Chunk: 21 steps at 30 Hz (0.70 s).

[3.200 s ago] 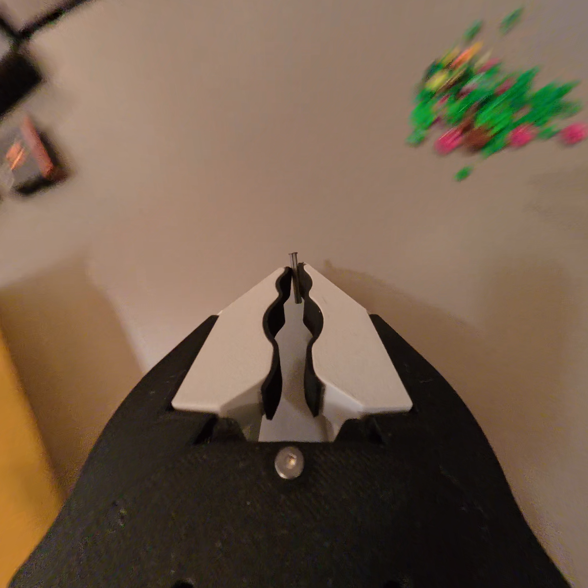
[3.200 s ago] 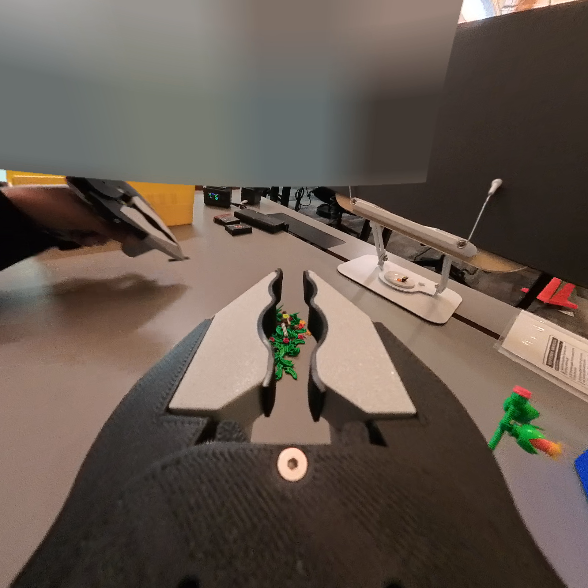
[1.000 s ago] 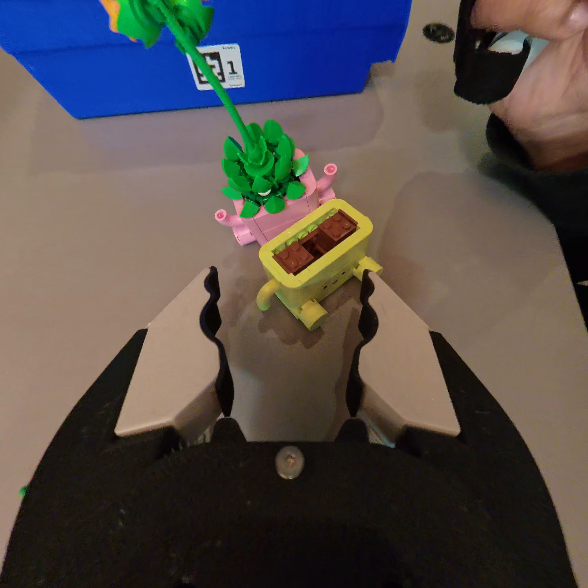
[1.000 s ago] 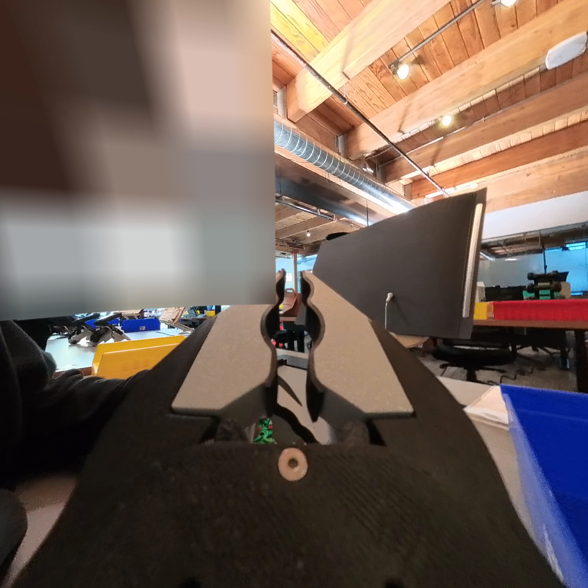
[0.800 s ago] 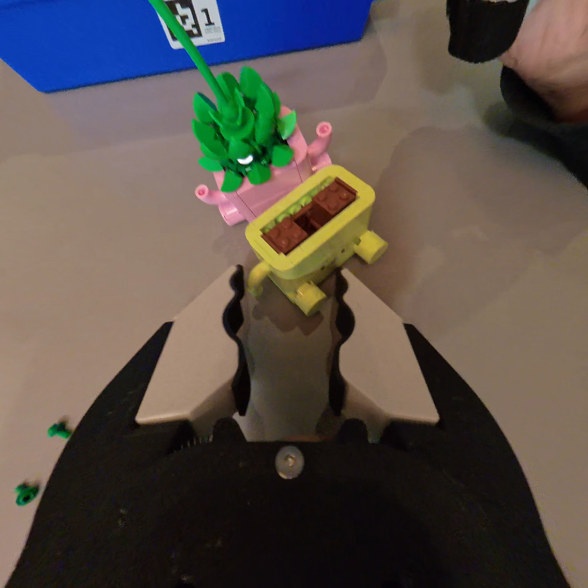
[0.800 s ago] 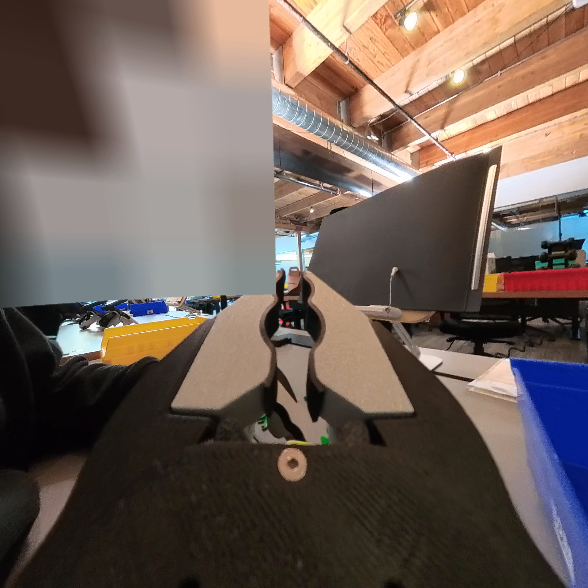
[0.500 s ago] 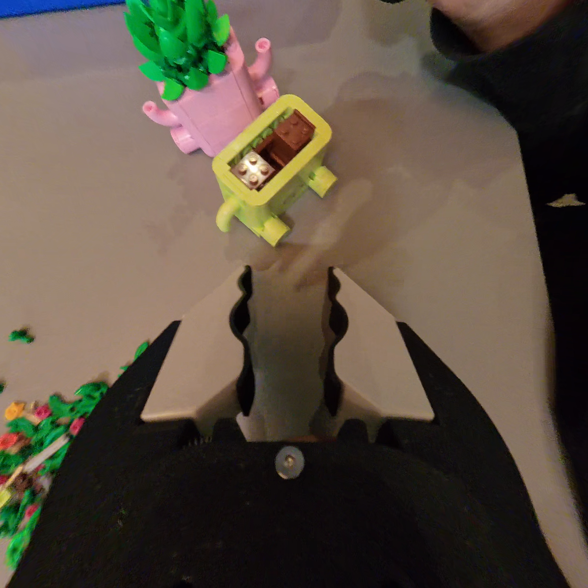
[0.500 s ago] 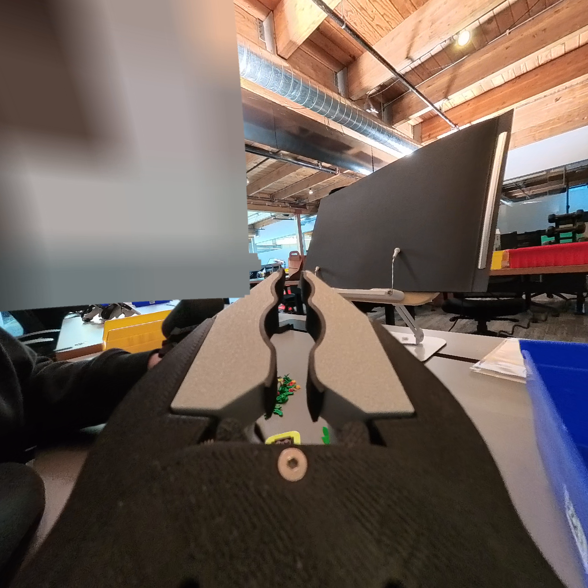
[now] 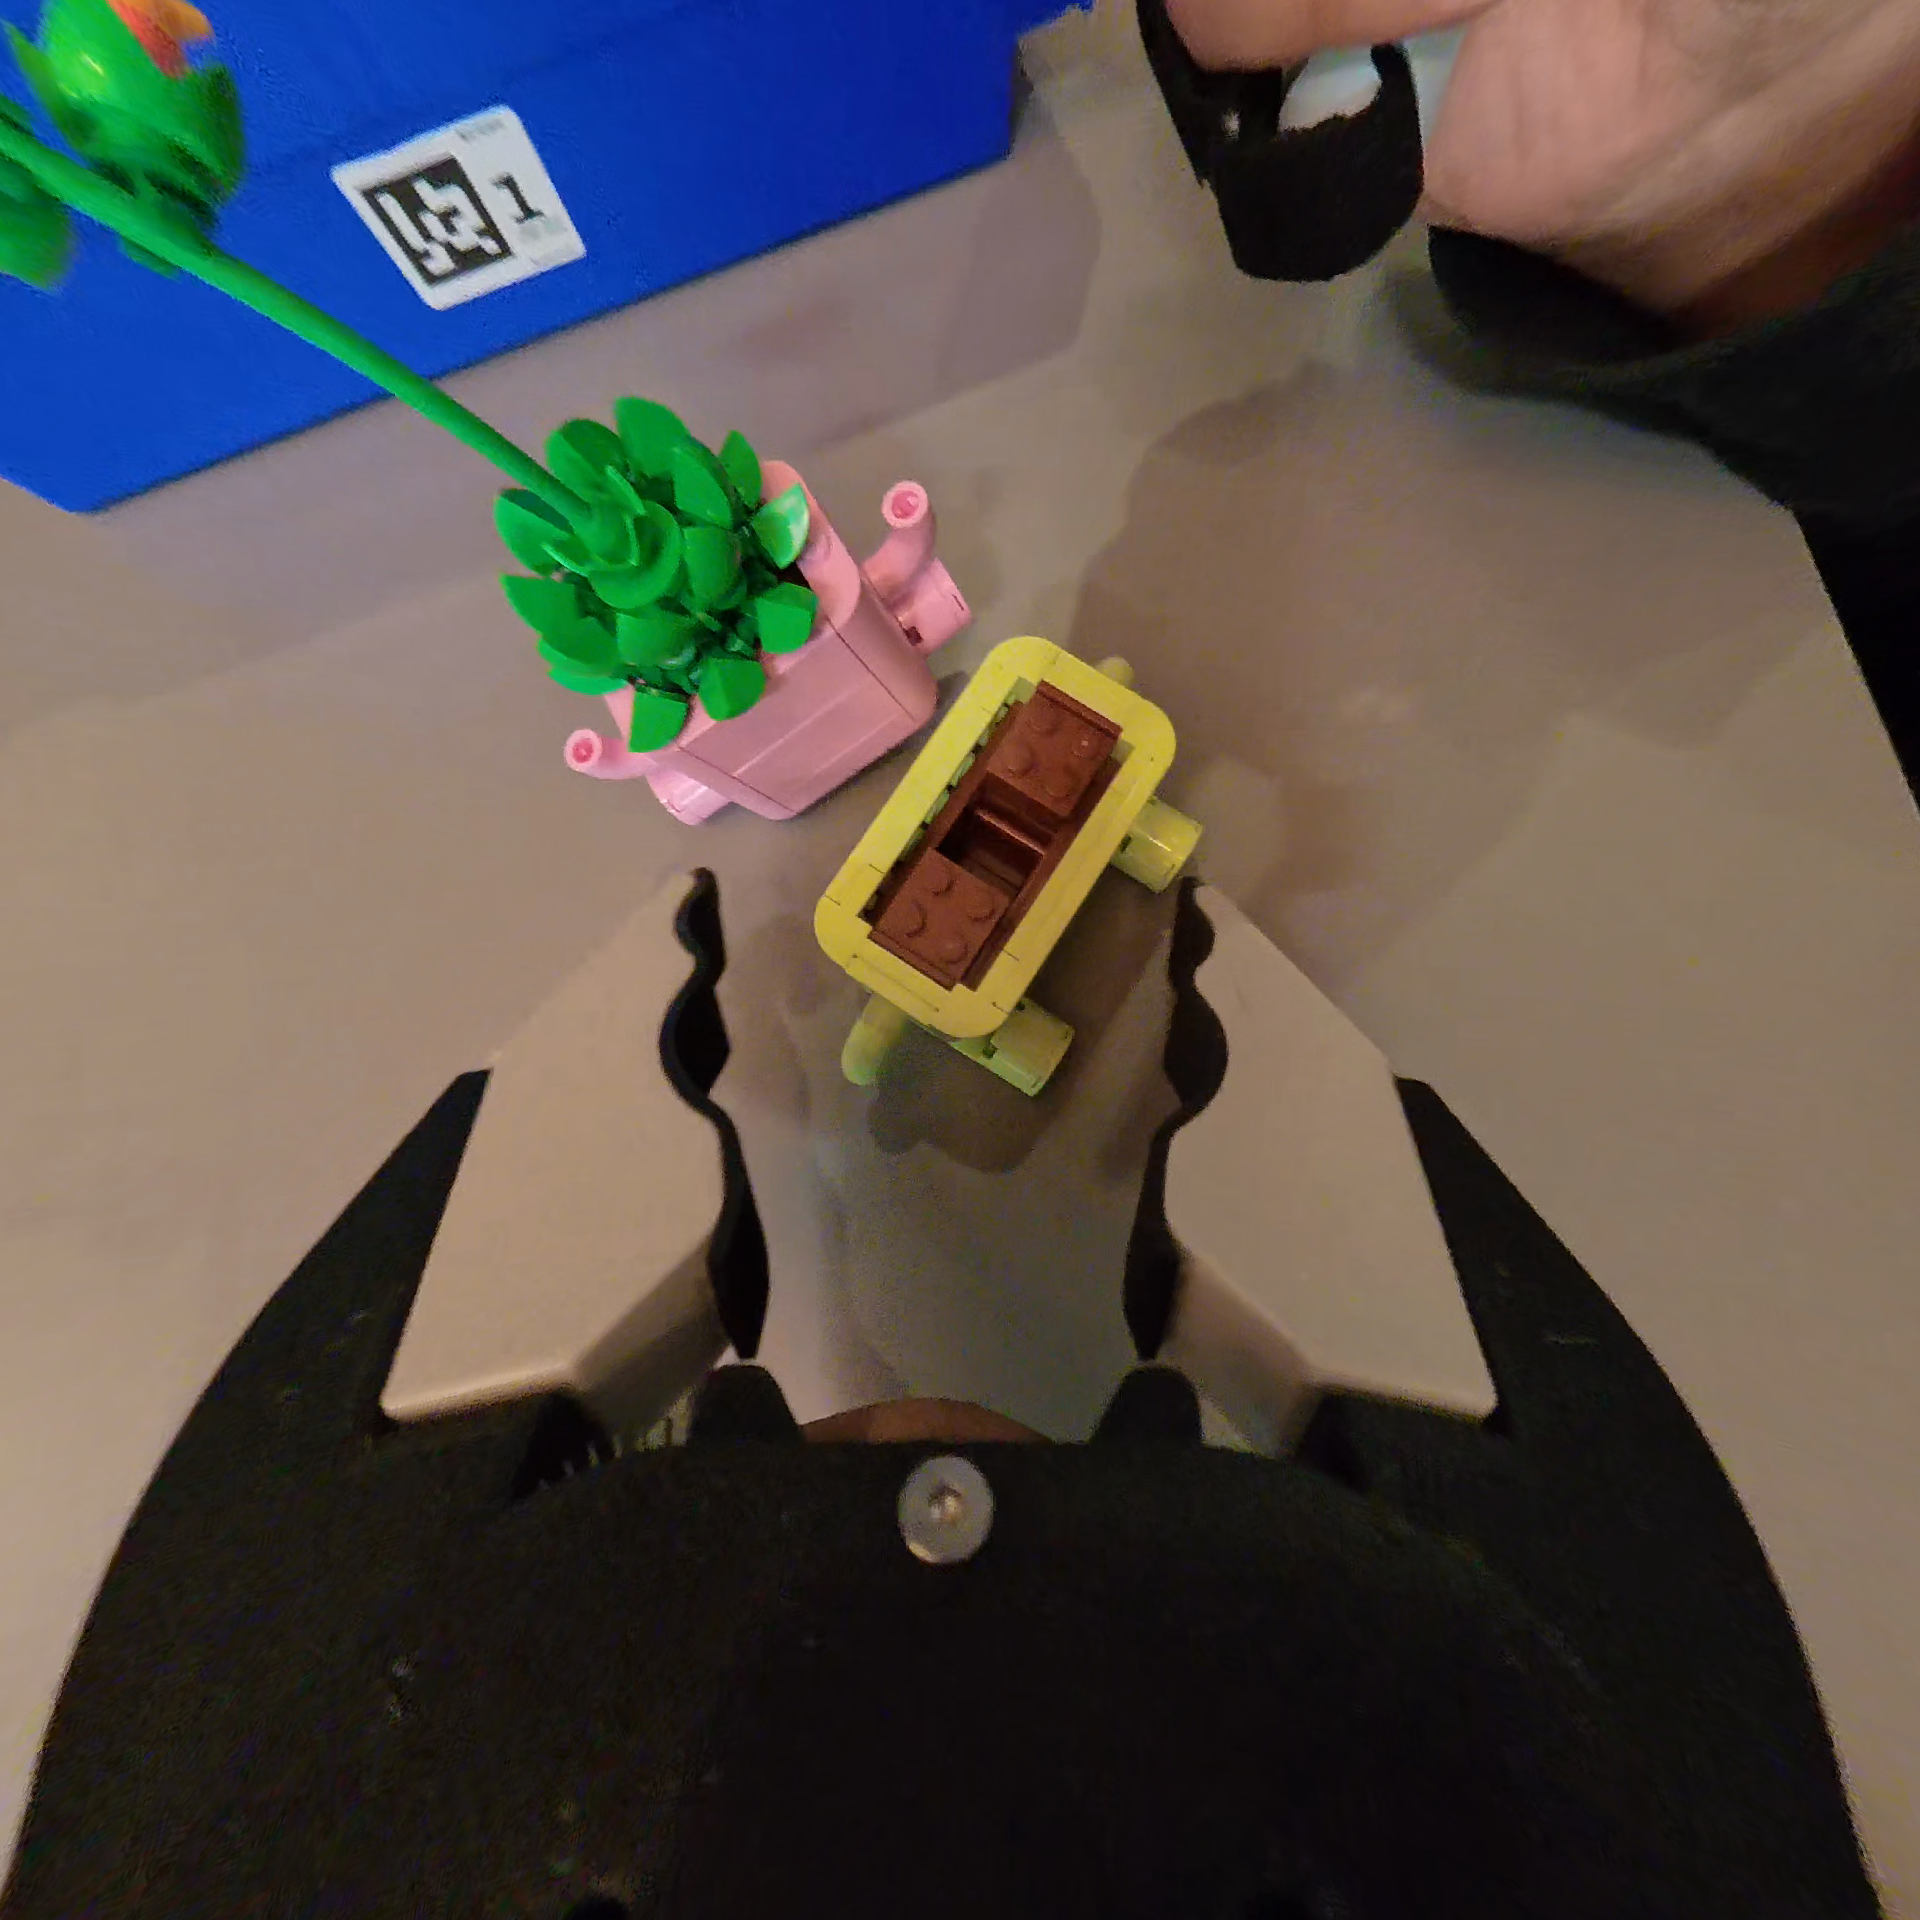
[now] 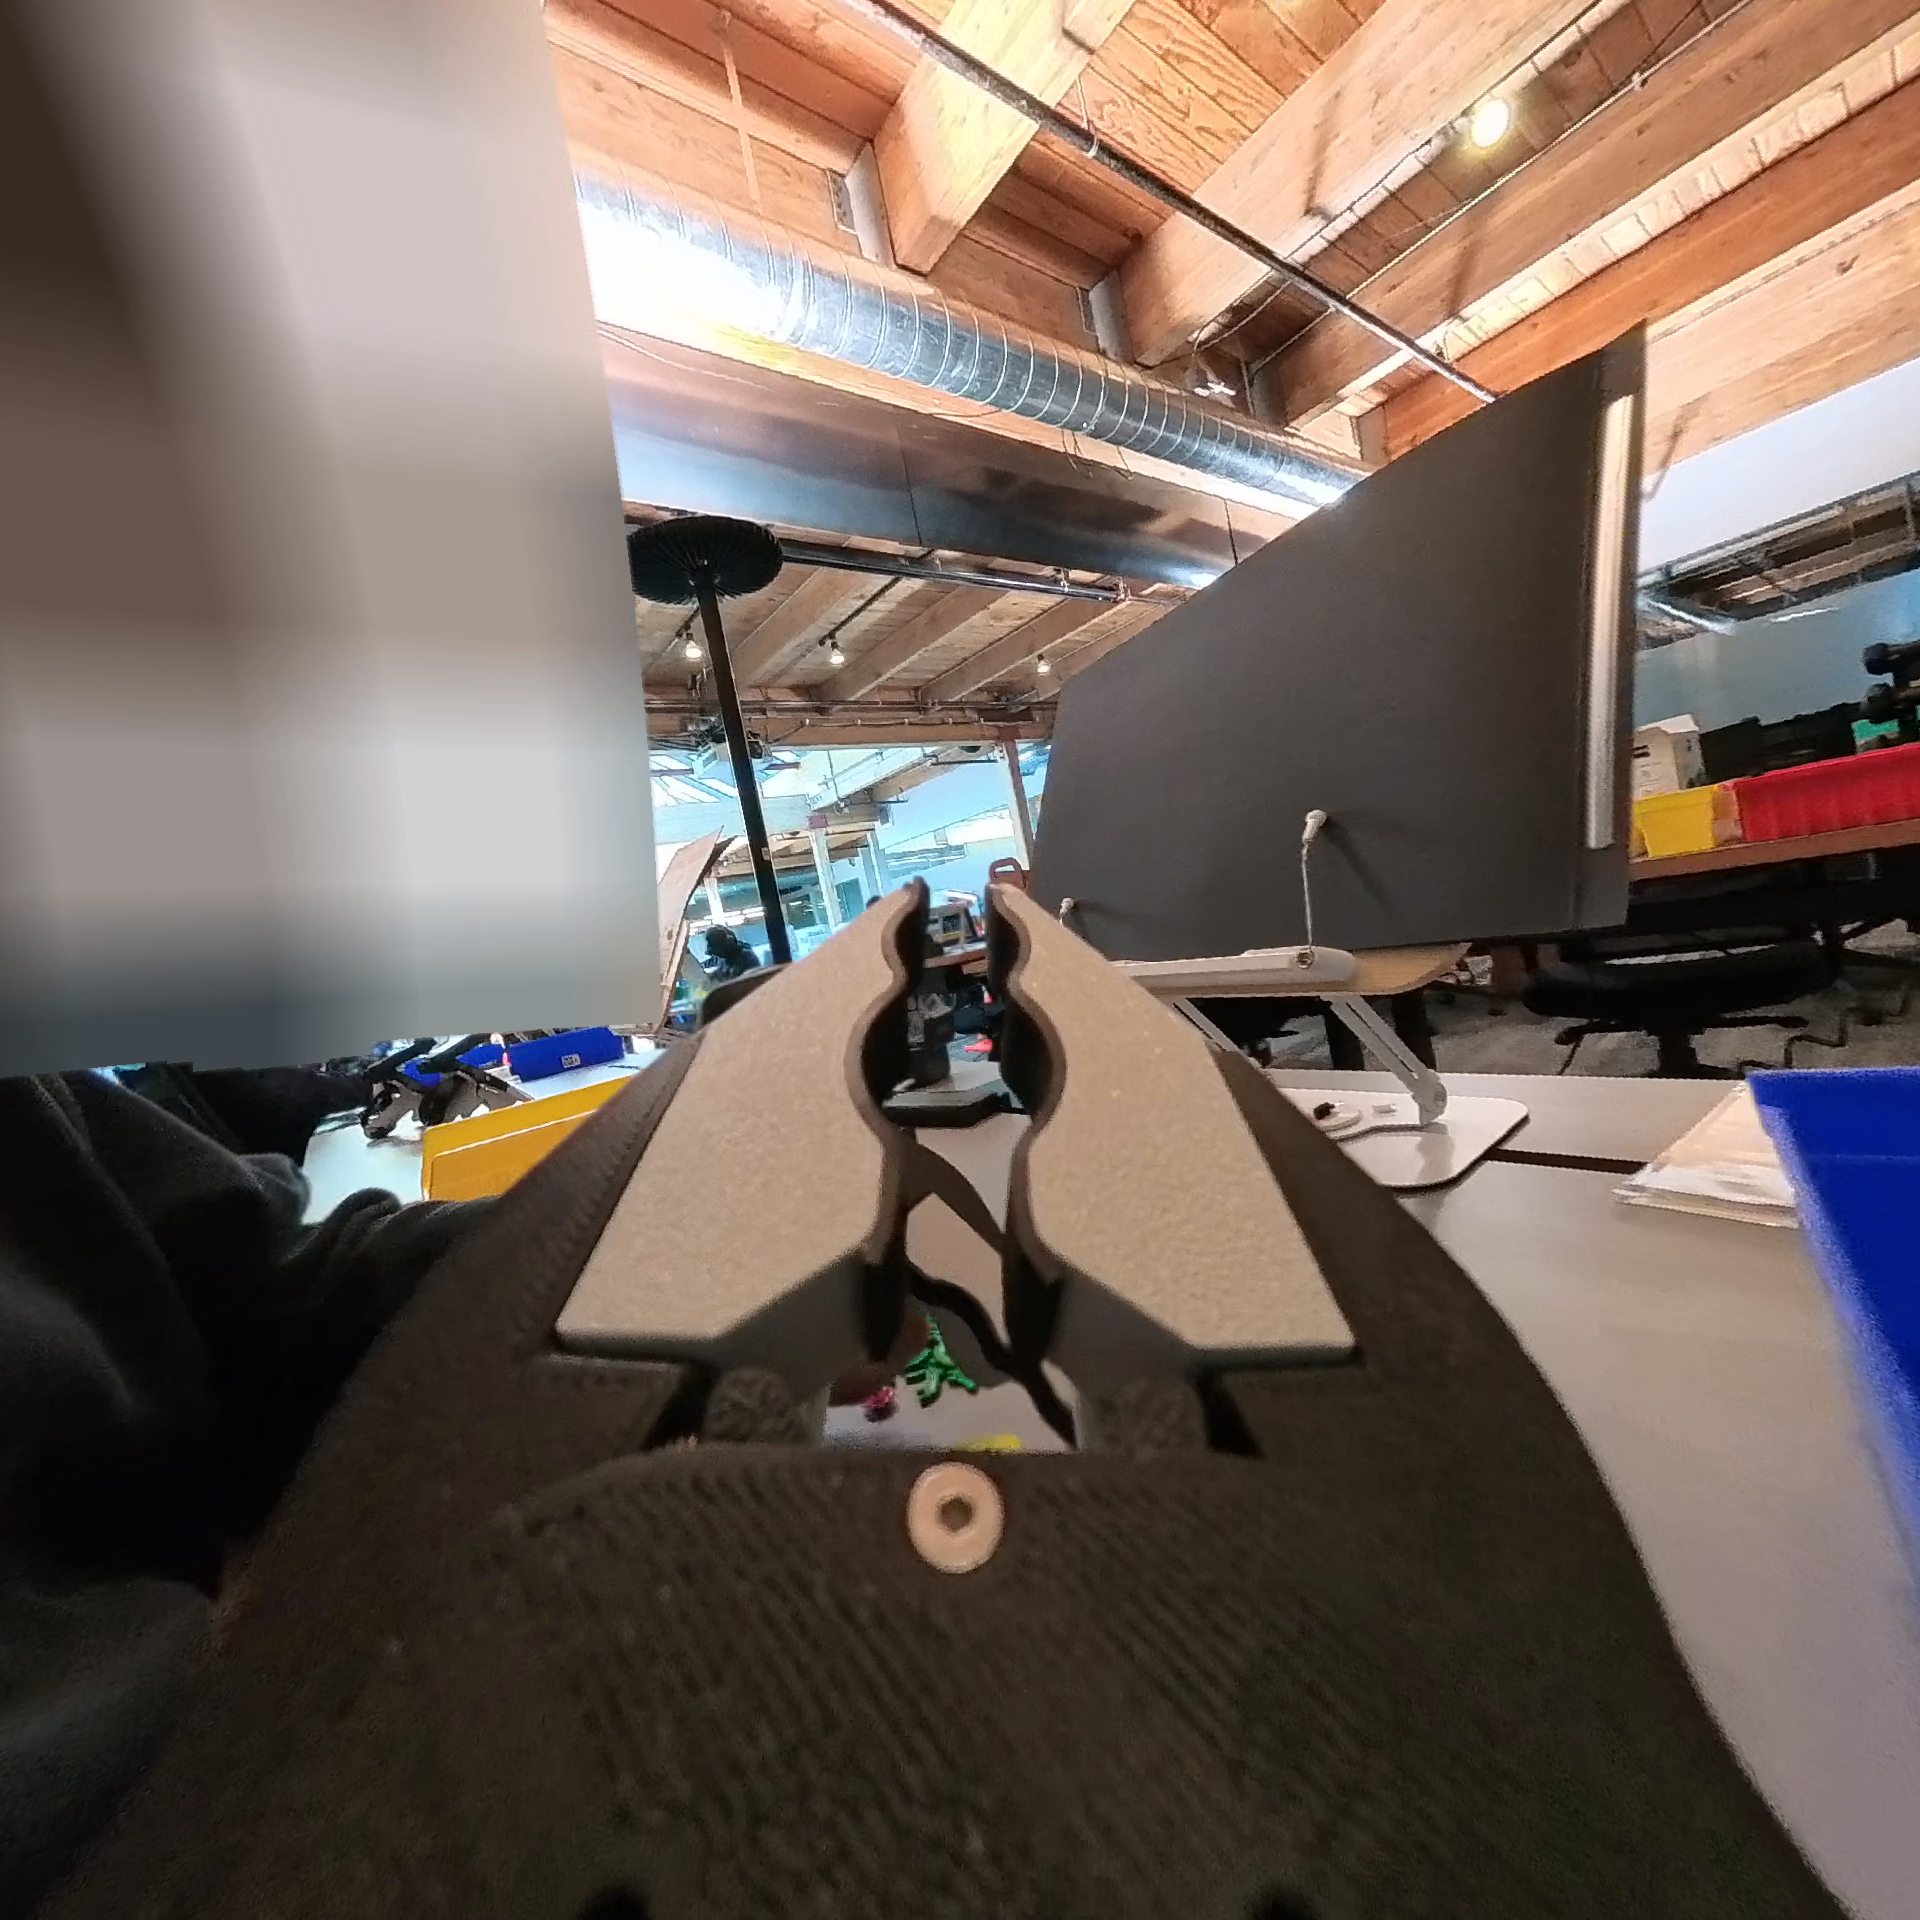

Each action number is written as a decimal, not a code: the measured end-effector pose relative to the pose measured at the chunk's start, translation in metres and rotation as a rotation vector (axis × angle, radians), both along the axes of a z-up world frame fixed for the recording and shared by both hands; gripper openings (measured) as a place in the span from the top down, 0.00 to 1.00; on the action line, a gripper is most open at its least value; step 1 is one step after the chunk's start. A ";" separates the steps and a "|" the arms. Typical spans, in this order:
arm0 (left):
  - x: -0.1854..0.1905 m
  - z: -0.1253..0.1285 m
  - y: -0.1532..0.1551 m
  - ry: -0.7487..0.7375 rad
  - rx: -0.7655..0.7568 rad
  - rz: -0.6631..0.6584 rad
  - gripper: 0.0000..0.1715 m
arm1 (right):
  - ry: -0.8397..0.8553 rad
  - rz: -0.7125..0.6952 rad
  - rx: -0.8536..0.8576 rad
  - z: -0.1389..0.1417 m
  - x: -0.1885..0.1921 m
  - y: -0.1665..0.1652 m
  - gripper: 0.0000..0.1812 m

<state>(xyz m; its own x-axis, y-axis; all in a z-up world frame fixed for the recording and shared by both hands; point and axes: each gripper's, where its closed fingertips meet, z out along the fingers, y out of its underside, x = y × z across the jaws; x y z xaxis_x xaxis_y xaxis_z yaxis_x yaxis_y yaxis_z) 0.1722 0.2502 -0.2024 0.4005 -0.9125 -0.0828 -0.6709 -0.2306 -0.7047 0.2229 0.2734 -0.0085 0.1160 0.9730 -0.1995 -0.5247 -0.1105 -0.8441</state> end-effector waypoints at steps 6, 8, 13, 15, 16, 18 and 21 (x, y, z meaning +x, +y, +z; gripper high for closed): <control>-0.014 -0.003 -0.015 0.005 -0.017 0.033 0.79 | 0.002 0.023 -0.023 -0.002 0.000 0.001 0.95; -0.020 -0.004 -0.030 0.003 -0.042 0.027 0.78 | -0.005 0.027 -0.026 -0.003 -0.002 0.001 0.94; -0.036 0.003 -0.051 -0.032 -0.072 0.087 0.65 | -0.015 0.033 -0.037 -0.005 -0.005 0.002 0.94; -0.029 0.010 -0.052 -0.085 -0.050 0.102 0.57 | -0.021 0.035 -0.040 -0.006 -0.006 0.002 0.94; -0.026 0.011 -0.052 -0.088 -0.030 0.096 0.54 | -0.024 0.037 -0.041 -0.006 -0.007 0.001 0.94; -0.022 0.007 -0.045 -0.041 0.034 0.091 0.56 | -0.028 0.040 -0.041 -0.007 -0.008 0.000 0.94; -0.019 -0.006 -0.039 0.065 0.074 0.069 0.66 | -0.036 0.040 -0.039 -0.008 -0.010 0.000 0.94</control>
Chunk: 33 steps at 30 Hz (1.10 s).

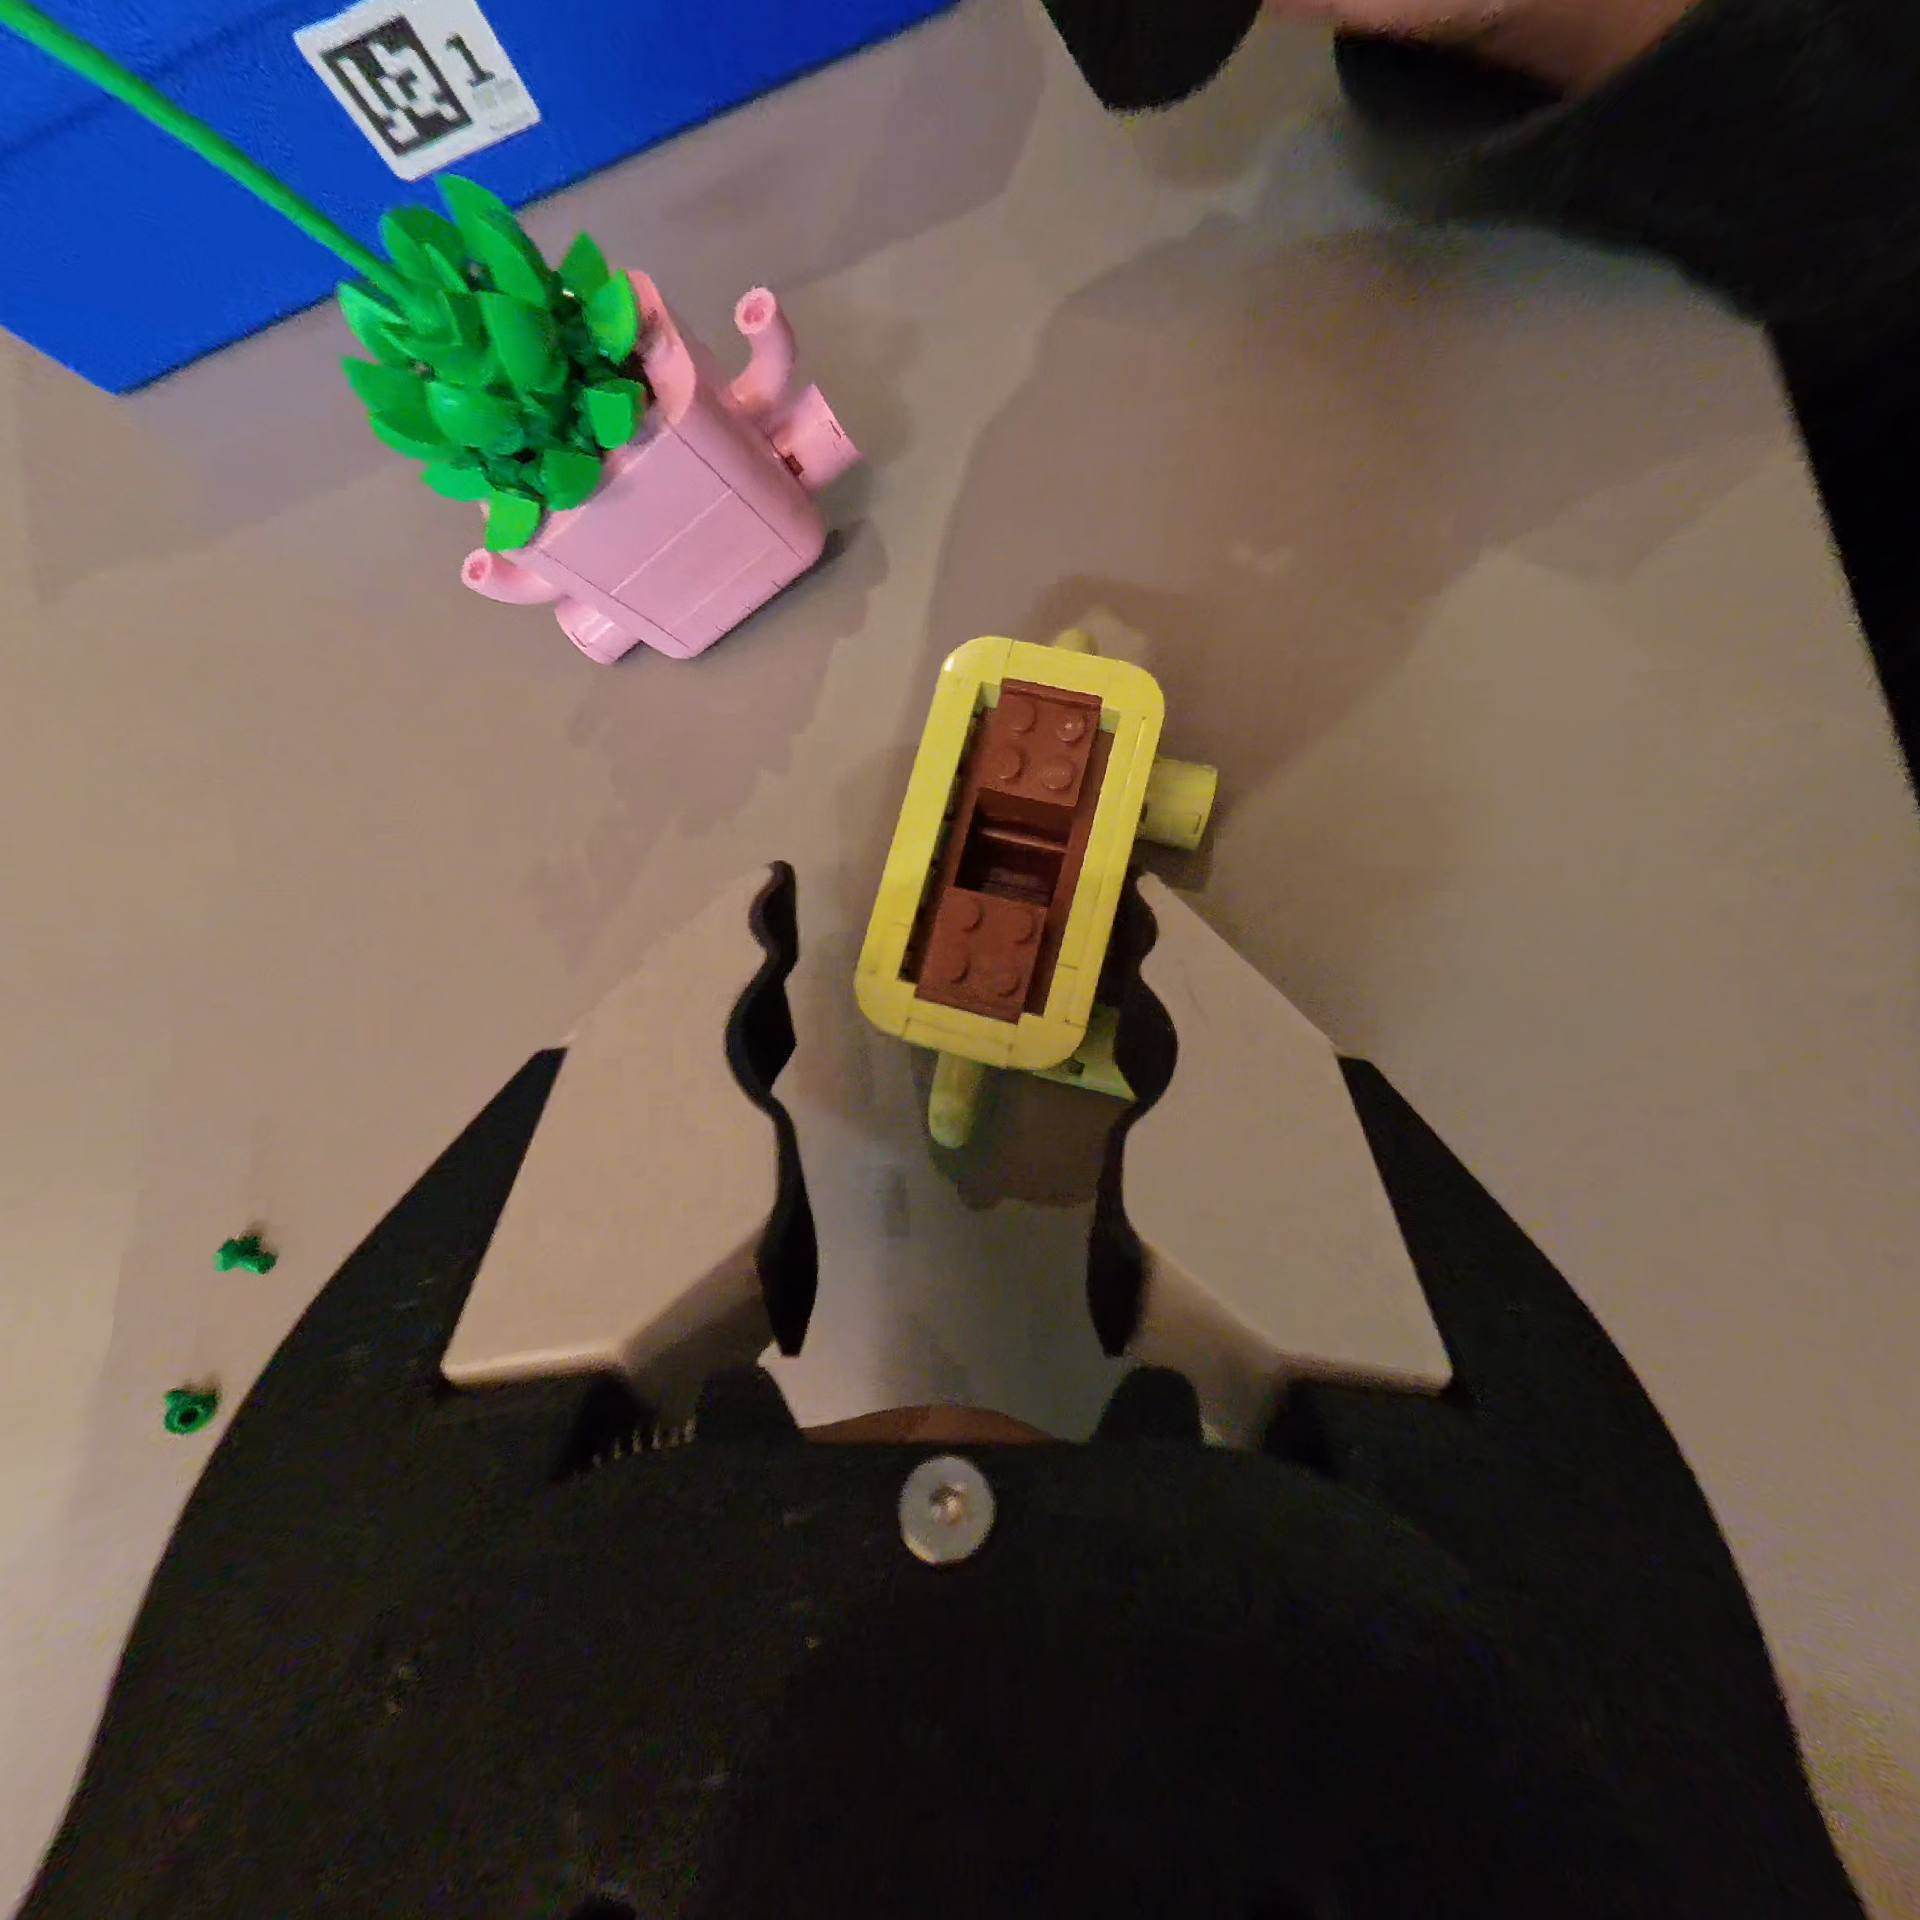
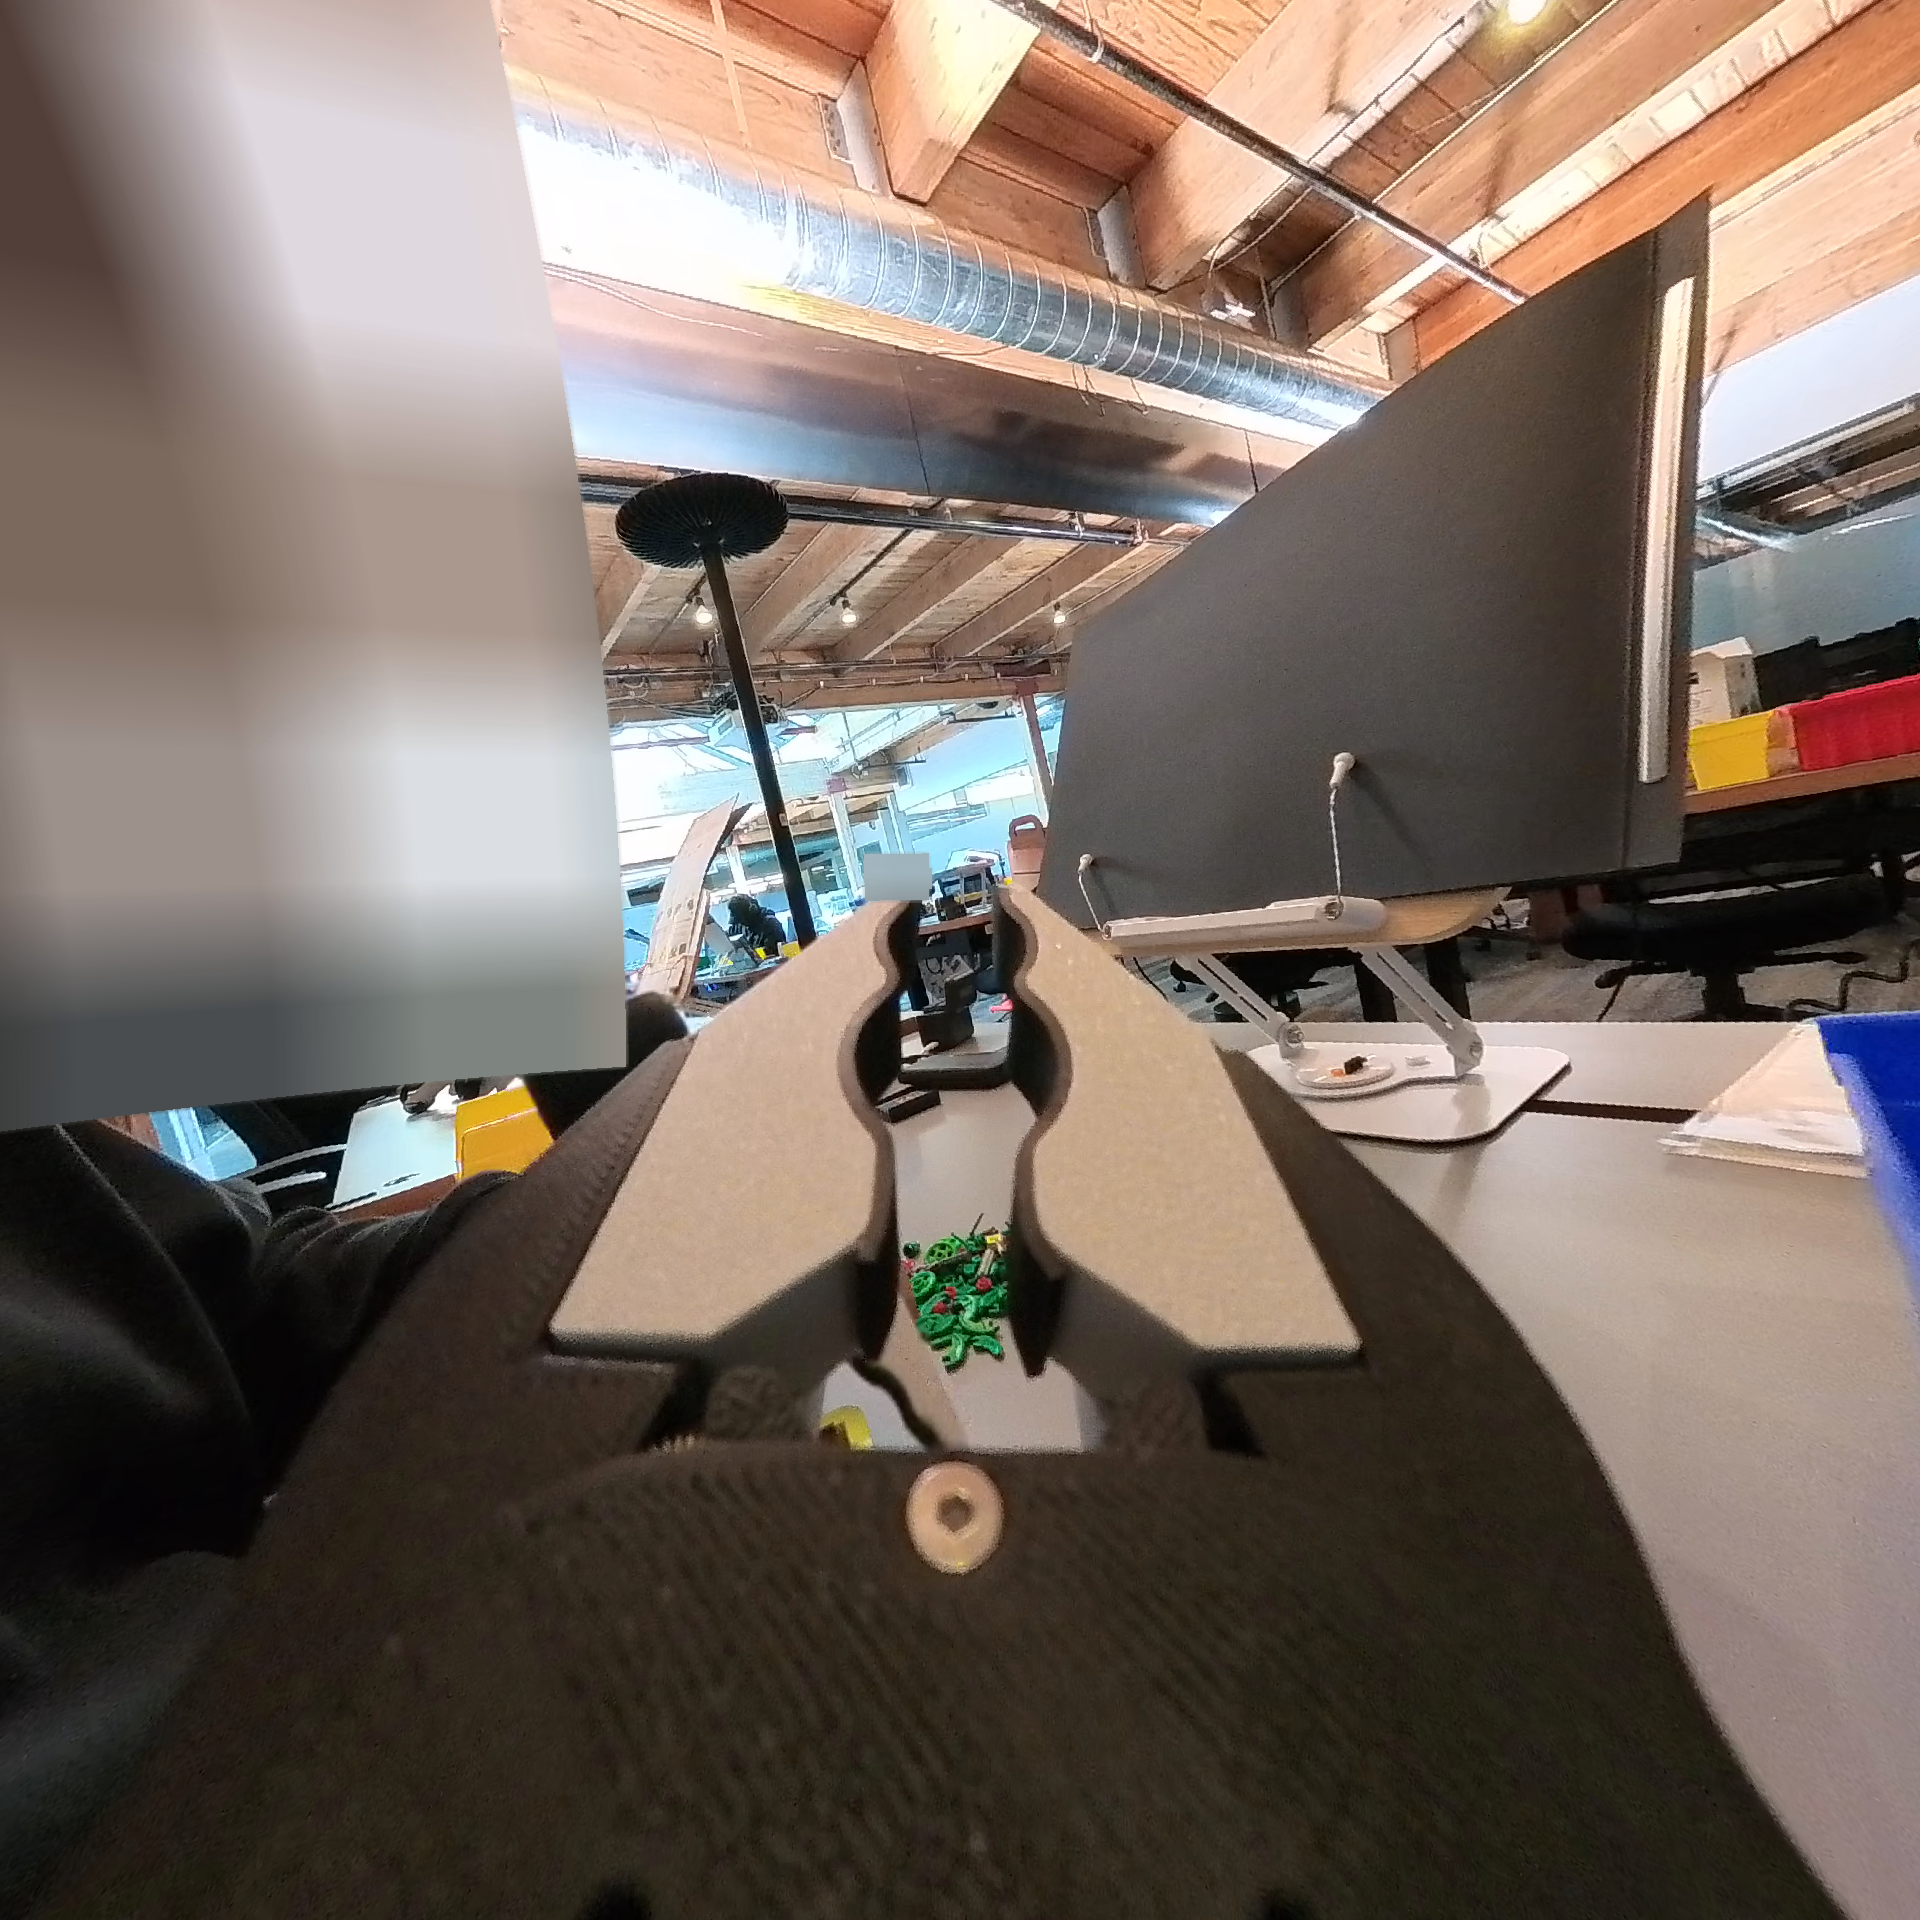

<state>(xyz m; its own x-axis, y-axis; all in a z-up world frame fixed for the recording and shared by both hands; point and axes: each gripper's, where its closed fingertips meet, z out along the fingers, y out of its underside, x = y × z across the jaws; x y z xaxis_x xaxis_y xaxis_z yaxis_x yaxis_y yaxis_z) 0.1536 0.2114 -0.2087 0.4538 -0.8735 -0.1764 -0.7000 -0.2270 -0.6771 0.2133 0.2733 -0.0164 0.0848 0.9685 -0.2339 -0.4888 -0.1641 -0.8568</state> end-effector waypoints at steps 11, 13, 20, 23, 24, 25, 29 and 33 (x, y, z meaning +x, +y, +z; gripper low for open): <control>-0.077 0.048 0.059 -0.490 0.055 0.556 0.79 | -0.436 -0.204 0.183 -0.046 -0.047 -0.001 0.86; -0.088 0.061 0.058 -0.521 0.132 0.581 0.79 | -0.534 -0.215 0.227 -0.058 -0.064 -0.007 0.82; -0.080 0.088 0.045 -0.575 0.234 0.534 0.79 | -0.897 -0.441 0.672 -0.093 -0.101 -0.028 0.84; -0.076 0.098 0.041 -0.608 0.247 0.514 0.79 | -0.928 -0.459 0.734 -0.097 -0.106 -0.032 0.84; -0.074 0.099 0.040 -0.620 0.240 0.505 0.79 | -0.923 -0.447 0.728 -0.097 -0.107 -0.033 0.83; -0.071 0.101 0.038 -0.634 0.229 0.494 0.78 | -0.915 -0.432 0.717 -0.097 -0.108 -0.034 0.83; -0.061 0.103 0.033 -0.684 0.185 0.459 0.78 | -0.911 -0.405 0.701 -0.099 -0.108 -0.035 0.88; -0.060 0.103 0.032 -0.689 0.184 0.447 0.78 | -0.941 -0.417 0.690 -0.098 -0.106 -0.035 0.92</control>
<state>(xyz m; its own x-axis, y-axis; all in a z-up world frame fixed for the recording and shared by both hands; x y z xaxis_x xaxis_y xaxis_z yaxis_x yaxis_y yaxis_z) 0.0938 0.2438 -0.1059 0.8086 -0.5702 0.1450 0.0132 -0.2288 -0.9734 0.1072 0.2384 -0.1146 0.2750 0.7239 0.6328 0.4568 0.4808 -0.7485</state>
